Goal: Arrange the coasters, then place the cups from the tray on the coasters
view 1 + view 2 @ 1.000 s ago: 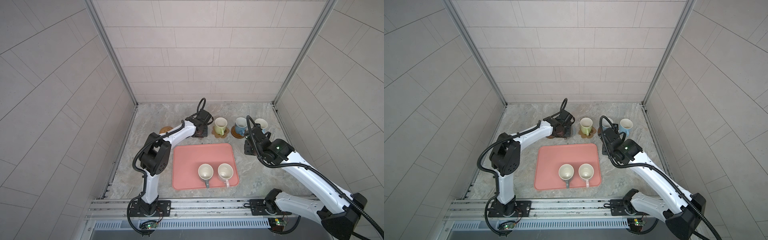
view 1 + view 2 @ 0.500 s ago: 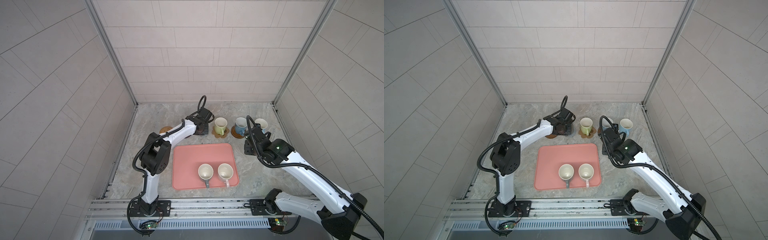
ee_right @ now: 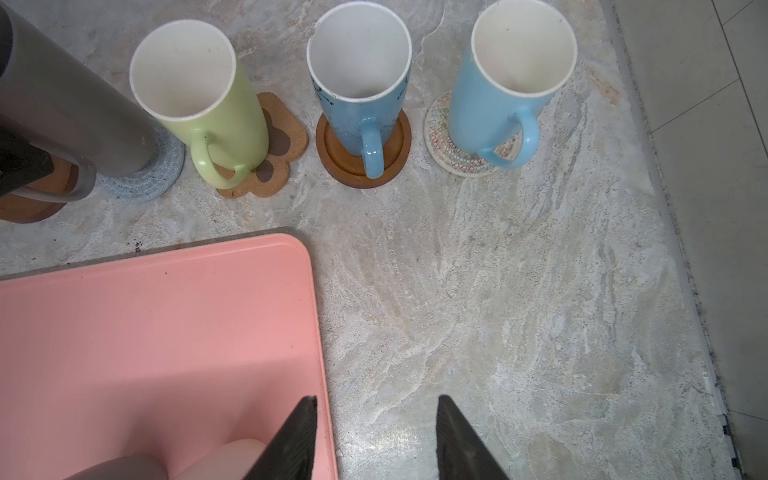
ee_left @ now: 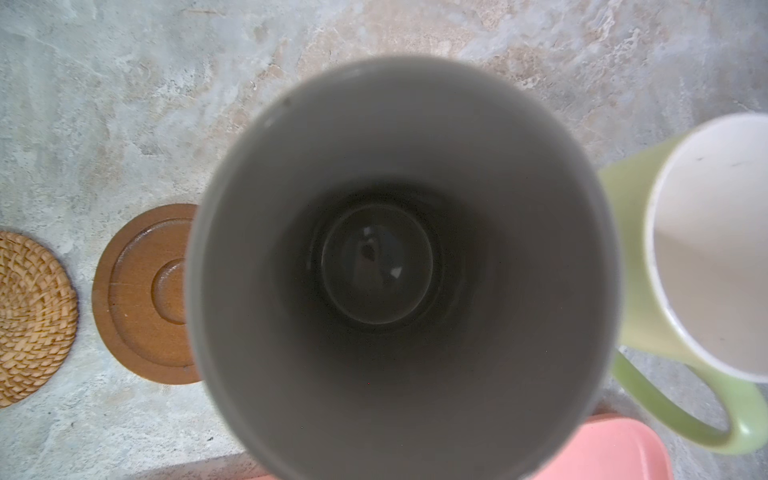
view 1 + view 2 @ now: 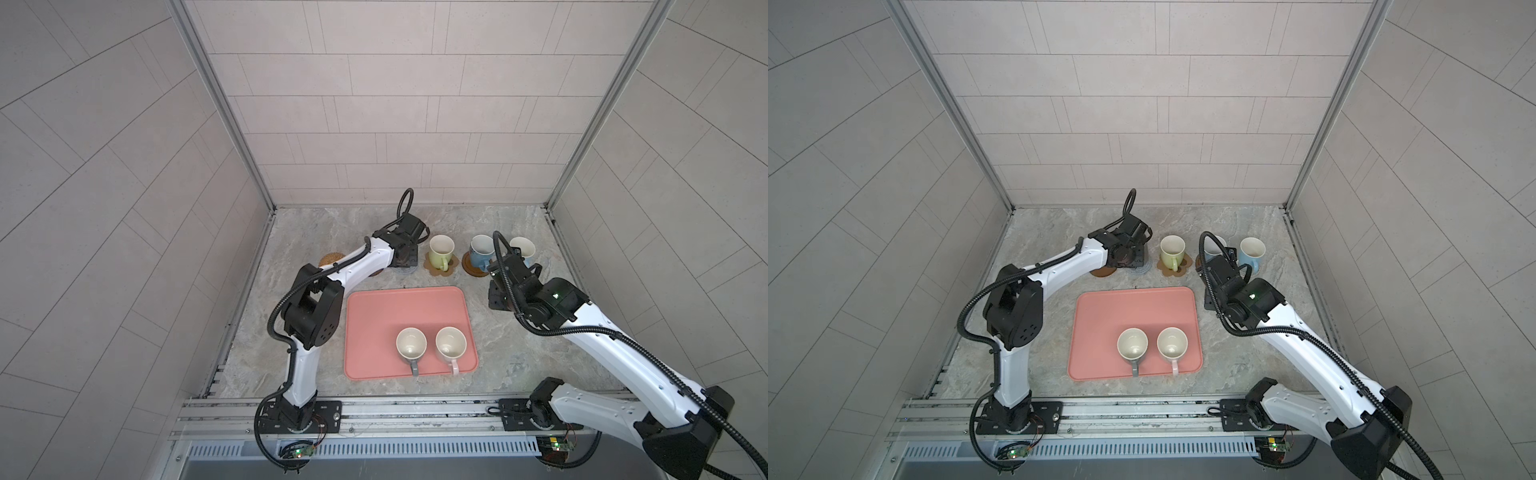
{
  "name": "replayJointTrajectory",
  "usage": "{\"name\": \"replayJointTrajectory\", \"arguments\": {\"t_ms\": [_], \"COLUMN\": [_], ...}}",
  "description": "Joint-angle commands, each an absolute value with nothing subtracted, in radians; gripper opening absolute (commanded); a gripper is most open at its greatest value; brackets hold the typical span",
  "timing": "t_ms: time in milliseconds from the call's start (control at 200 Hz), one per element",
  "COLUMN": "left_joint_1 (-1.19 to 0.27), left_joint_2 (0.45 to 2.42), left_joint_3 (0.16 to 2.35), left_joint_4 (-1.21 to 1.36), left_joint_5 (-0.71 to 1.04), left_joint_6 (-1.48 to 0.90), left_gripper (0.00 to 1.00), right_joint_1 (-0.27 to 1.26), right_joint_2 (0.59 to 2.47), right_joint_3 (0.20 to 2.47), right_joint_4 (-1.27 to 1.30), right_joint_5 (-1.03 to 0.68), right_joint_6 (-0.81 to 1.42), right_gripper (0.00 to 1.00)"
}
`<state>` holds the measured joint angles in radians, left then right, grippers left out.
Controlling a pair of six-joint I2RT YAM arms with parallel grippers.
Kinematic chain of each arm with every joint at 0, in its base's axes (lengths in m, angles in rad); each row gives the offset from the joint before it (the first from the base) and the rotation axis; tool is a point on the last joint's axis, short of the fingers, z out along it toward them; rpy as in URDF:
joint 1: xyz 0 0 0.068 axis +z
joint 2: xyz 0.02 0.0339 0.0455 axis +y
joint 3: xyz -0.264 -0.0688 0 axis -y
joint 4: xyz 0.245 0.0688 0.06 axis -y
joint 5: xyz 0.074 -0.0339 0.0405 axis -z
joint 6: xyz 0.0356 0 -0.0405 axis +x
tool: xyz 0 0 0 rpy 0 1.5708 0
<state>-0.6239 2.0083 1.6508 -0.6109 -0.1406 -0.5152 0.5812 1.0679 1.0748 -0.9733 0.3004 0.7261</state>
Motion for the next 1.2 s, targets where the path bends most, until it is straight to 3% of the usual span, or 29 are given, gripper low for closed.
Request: {"name": "replayJointTrajectory", "arguments": {"t_ms": [0,736,1196], "left_joint_1": [-0.619,-0.617,-0.618], "left_joint_2": [2.015,2.045,2.033], "left_joint_3": [1.693,1.693,1.678], "left_joint_4": [-0.565,-0.603,-0.607], "left_joint_5": [-0.184,-0.182,-0.165], "left_joint_6": [-0.512,-0.541,-0.573], "left_gripper": [0.04,0.04,0.29], "right_joint_1": [0.575,0.576,0.576], "right_joint_2": [1.059,1.062,1.055], "right_joint_3": [1.095,1.089,1.08], "right_joint_4": [-0.996,-0.996,-0.994], "right_joint_5": [0.326,0.324,0.32], "right_joint_6": [0.732,0.732,0.733], "right_gripper": [0.49,0.49,0.49]}}
